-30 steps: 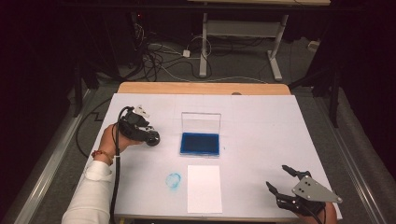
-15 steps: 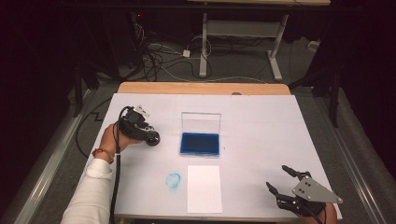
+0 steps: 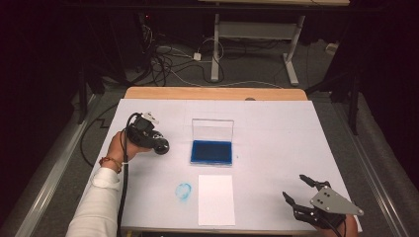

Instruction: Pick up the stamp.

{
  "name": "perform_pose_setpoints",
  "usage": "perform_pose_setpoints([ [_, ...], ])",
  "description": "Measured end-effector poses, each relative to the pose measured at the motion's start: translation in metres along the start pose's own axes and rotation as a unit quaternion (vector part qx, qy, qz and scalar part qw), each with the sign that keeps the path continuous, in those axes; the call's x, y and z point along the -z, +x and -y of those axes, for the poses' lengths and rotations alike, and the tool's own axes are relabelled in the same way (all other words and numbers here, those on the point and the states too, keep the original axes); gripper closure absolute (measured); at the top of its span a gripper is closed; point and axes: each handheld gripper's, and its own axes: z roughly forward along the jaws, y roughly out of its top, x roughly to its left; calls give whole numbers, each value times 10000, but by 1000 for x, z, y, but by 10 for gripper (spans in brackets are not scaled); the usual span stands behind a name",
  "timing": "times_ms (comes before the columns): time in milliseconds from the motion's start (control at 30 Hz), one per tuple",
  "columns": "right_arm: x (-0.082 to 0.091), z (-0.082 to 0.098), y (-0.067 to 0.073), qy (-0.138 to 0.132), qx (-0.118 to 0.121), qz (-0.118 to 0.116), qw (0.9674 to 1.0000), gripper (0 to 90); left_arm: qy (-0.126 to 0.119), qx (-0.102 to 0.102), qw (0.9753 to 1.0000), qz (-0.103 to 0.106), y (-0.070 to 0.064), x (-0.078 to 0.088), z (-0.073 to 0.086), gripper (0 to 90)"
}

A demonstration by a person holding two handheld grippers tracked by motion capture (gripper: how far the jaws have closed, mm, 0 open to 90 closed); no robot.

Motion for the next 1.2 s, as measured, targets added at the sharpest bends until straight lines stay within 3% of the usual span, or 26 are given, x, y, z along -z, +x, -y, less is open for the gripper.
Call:
perform_pose_setpoints([
  [100,0,0,0,1,3,0,10000,284,-5,13,10000,-7,0,0,1,540],
  [300,0,0,1,32,-1,-11,10000,286,13,-211,9997,-115,-5,0,-1,545],
  [433,0,0,1,24,0,-1,10000,287,-73,-188,9996,-204,-7,1,-1,547],
  [567,0,0,1,31,-12,-10,10000,288,-388,-149,9986,-330,-9,10,0,547],
  [733,0,0,0,-6,-39,-4,10000,288,-739,-164,9968,-267,-20,26,4,547],
  [833,0,-1,0,-76,-65,37,9999,274,-768,-293,9963,-271,-27,31,7,547],
  [1033,2,0,-1,-170,-123,113,9997,255,-915,-341,9950,-209,-37,37,15,547],
  [1200,2,0,-3,-228,-170,118,9995,251,-1164,-411,9923,-95,-44,42,19,547],
])
